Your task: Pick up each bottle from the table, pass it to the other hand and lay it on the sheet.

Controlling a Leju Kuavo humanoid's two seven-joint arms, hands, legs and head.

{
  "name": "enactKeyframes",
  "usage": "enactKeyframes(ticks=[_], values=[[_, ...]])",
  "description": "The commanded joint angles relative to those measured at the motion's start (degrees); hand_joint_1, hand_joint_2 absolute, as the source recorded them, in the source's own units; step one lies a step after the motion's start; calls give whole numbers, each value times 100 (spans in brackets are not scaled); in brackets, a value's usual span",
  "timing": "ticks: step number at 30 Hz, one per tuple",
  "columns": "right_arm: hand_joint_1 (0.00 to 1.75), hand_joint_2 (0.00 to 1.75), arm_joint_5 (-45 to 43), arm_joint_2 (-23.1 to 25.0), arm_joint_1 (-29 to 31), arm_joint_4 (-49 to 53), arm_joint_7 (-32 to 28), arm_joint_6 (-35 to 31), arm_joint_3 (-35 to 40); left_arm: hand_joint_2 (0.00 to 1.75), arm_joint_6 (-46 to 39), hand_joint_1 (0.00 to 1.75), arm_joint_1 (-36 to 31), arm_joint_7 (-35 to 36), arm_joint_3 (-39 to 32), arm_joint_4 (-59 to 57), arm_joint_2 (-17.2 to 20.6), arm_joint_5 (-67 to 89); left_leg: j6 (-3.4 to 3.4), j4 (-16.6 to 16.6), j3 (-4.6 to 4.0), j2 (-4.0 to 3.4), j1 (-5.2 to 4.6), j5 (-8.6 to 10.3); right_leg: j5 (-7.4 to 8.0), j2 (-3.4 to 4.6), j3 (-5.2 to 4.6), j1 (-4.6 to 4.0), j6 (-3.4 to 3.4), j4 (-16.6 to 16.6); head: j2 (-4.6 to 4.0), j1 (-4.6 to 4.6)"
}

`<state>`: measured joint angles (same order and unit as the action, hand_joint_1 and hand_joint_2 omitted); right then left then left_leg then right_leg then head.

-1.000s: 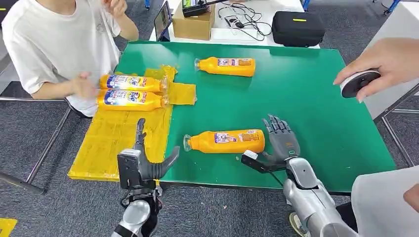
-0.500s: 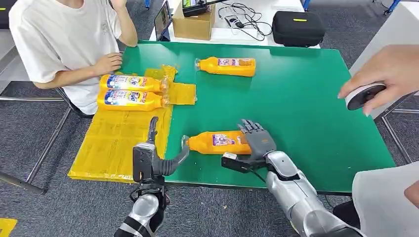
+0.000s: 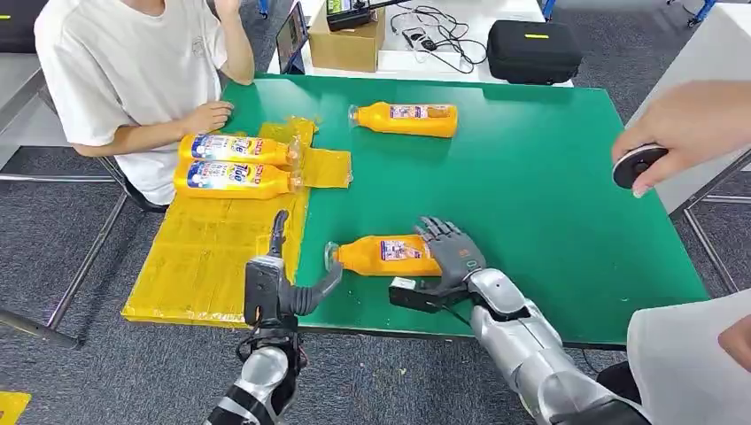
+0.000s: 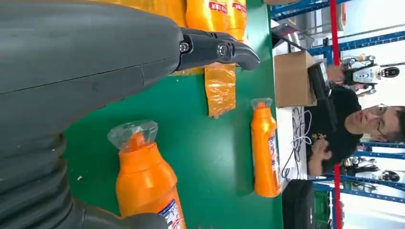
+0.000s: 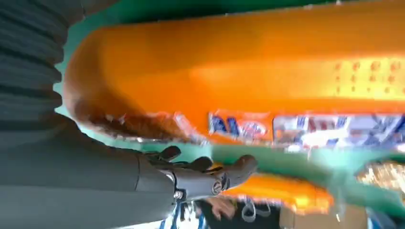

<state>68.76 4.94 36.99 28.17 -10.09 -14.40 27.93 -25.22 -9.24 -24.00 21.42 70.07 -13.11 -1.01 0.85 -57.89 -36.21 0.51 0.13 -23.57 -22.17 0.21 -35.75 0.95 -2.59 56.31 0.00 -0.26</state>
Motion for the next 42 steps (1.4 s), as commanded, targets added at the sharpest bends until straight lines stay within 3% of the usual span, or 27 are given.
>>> enactKeyframes(ticks=[1,17,21,28,29,31,35,38,40,42], values=[[175,175,30,43,681,-1006,1119,1385,592,175,-75,0,-269,6,52,-580,52,49,-6,1,45,-11,2,-20,-18,3,43,-5,14,-1,0,0],[175,175,-46,6,611,-1031,1270,1595,564,175,-71,0,-293,21,31,-647,37,61,-3,5,38,14,1,-3,-8,-14,41,-2,7,-7,0,0],[175,175,-925,-13,318,-899,721,1526,-151,175,27,0,-295,36,61,-659,60,23,-4,12,58,24,4,-6,-14,-26,65,-6,11,-15,0,0],[175,175,-1292,2,172,-822,524,1405,-345,175,85,0,-267,85,65,-644,125,-8,-4,11,58,17,4,-4,-10,-20,63,-6,9,-16,0,0],[175,175,-2549,223,-169,-439,-721,1373,-1278,175,125,0,-94,94,-27,-427,162,-123,-3,8,54,15,5,-3,-8,-17,58,-6,8,-14,0,0],[175,175,-3068,534,-742,346,-1267,316,-1537,175,214,0,304,150,-305,61,153,-526,-6,16,71,11,7,-6,-10,-14,74,-9,12,-22,0,0],[175,175,-3465,291,-1432,1620,-852,-404,-1124,175,409,0,900,152,-506,840,179,-1020,-11,8,72,-21,6,-21,-9,17,68,-8,13,-8,0,-2],[175,175,-4362,163,-1859,2329,-1312,-750,-1633,175,1053,0,1252,380,-435,1184,294,-1630,-13,6,58,0,6,-19,-13,-3,55,-11,11,-7,0,-4],[175,175,-4802,119,-2131,2849,-1525,-683,-1832,175,1266,0,1414,229,-271,1285,348,-1682,-11,7,56,14,7,-18,-25,-13,55,-10,8,-6,0,-4],[175,175,-5155,75,-2335,3225,-1478,-190,-1791,175,1627,0,1517,152,-57,1352,390,-1923,-10,5,62,19,9,-28,-40,-15,68,-11,3,-7,0,0]])
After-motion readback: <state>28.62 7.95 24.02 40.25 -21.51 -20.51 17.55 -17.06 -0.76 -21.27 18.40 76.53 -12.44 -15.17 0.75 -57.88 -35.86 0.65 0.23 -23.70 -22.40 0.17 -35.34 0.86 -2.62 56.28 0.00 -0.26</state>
